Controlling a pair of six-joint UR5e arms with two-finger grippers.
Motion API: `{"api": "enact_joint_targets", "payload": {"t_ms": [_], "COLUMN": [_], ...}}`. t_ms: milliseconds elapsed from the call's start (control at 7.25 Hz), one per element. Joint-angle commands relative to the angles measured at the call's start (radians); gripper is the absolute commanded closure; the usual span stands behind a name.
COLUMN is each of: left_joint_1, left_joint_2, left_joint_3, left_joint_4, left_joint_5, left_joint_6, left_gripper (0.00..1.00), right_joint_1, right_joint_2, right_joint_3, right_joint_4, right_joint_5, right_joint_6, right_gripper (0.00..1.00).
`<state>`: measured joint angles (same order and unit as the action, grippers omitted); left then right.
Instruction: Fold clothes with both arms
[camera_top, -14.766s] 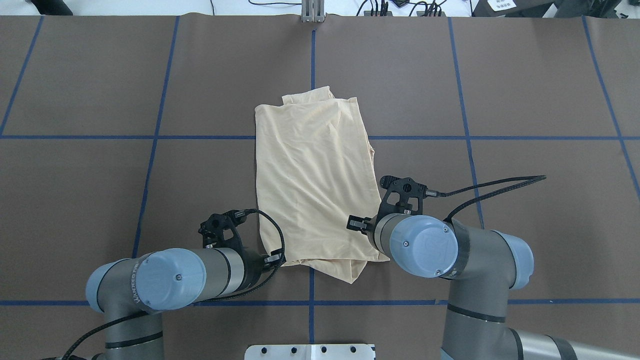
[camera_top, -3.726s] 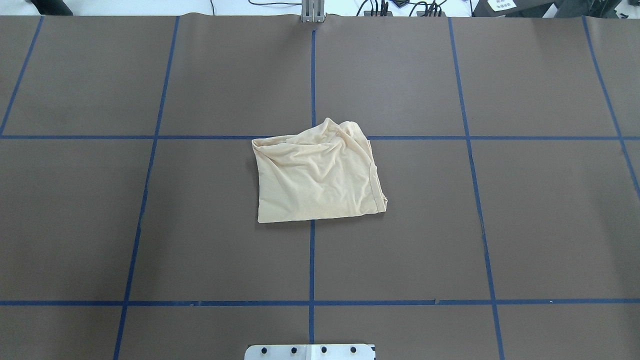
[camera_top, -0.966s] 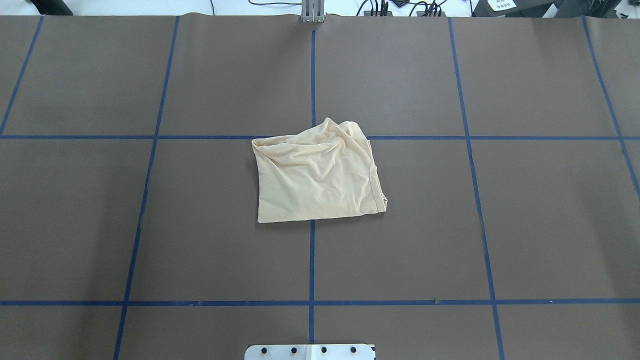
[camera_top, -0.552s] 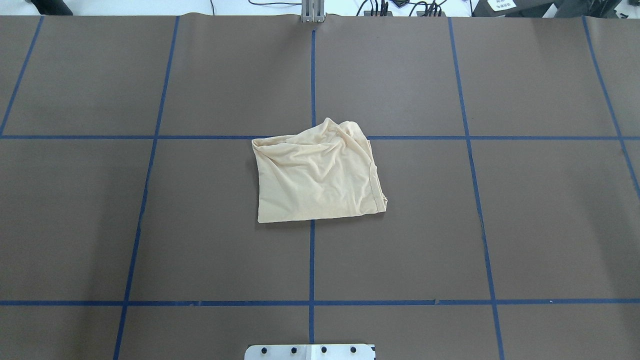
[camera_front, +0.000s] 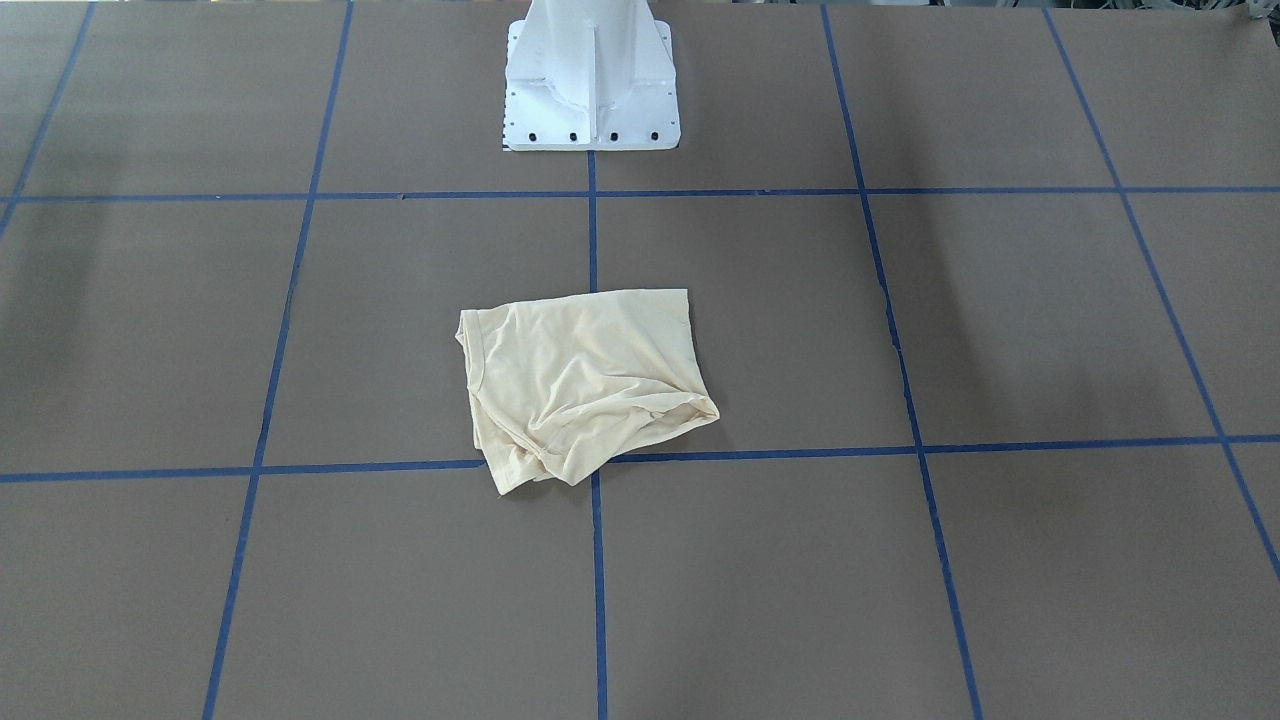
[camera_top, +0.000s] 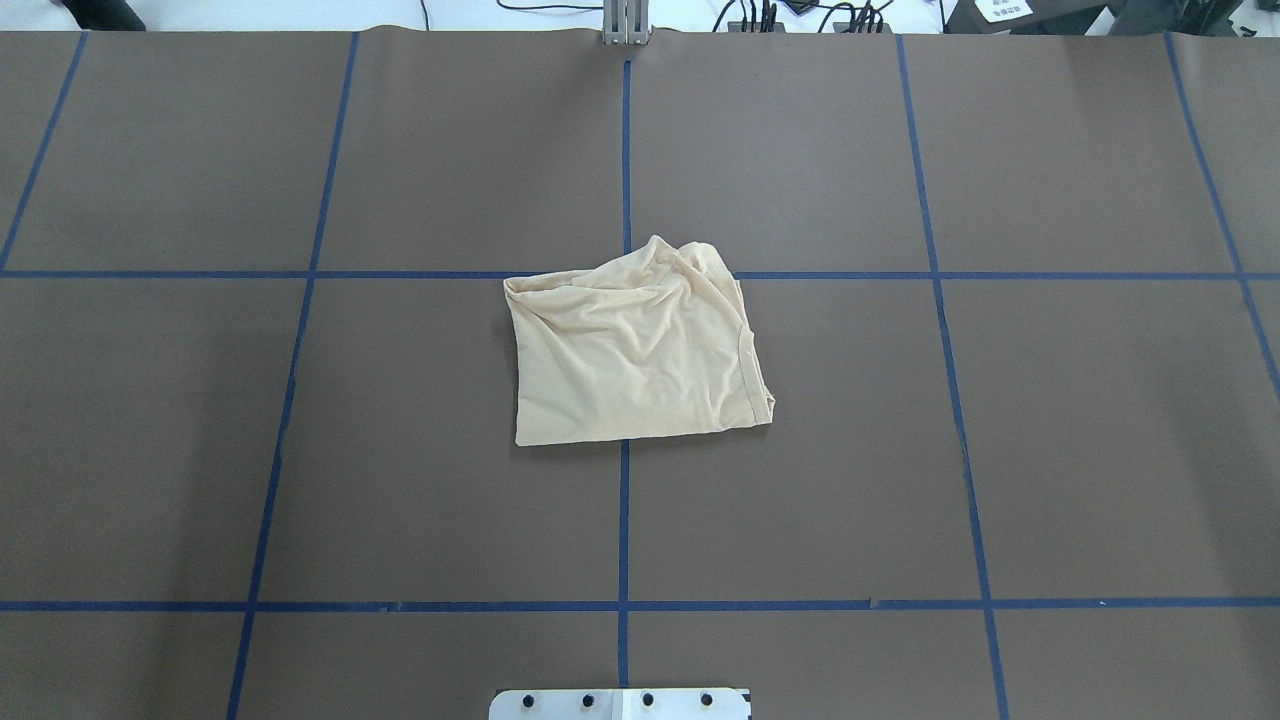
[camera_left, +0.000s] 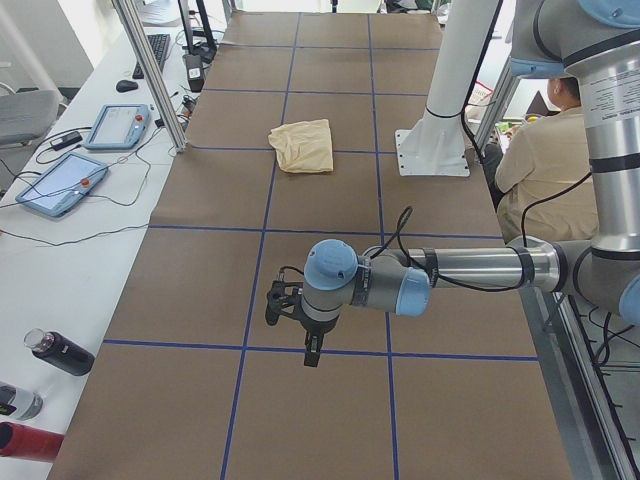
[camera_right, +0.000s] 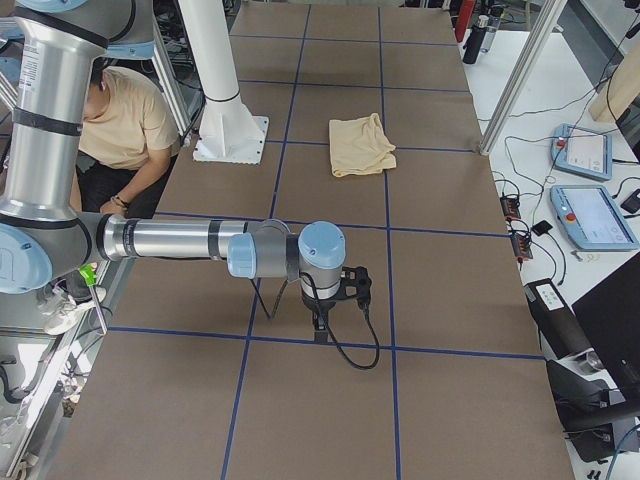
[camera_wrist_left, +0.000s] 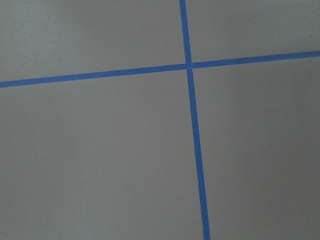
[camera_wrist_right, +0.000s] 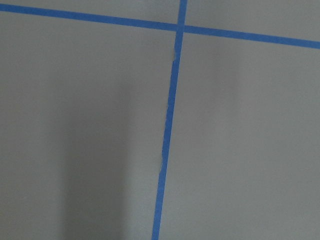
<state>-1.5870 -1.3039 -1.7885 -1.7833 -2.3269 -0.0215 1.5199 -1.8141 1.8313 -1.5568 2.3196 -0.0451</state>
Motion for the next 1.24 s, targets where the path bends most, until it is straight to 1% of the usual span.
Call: {"api": "enact_joint_targets", "payload": {"t_ms": [0, 828, 1104], "left_joint_1": [0.001, -0.001, -0.001], "left_joint_2": [-0.001, -0.003, -0.003], "left_joint_3": [0.003, -0.015, -0.015], "left_joint_4": [-0.004, -0.004, -0.037], "left_joint_5": [-0.002, -0.003, -0.002], "left_joint_6": [0.0, 0.002, 0.0], "left_gripper": [0.0, 0.0, 0.0], "right_joint_1": [0.0, 0.0, 0.0], "right_joint_2": [0.001, -0.01, -0.011], "right_joint_3": [0.002, 0.023, 0.022], "right_joint_4": [0.0, 0.001, 0.0], "right_joint_5": [0.006, 0.004, -0.006], "right_joint_6": [0.005, 0.005, 0.004], "right_gripper": [0.0, 0.0, 0.0]}}
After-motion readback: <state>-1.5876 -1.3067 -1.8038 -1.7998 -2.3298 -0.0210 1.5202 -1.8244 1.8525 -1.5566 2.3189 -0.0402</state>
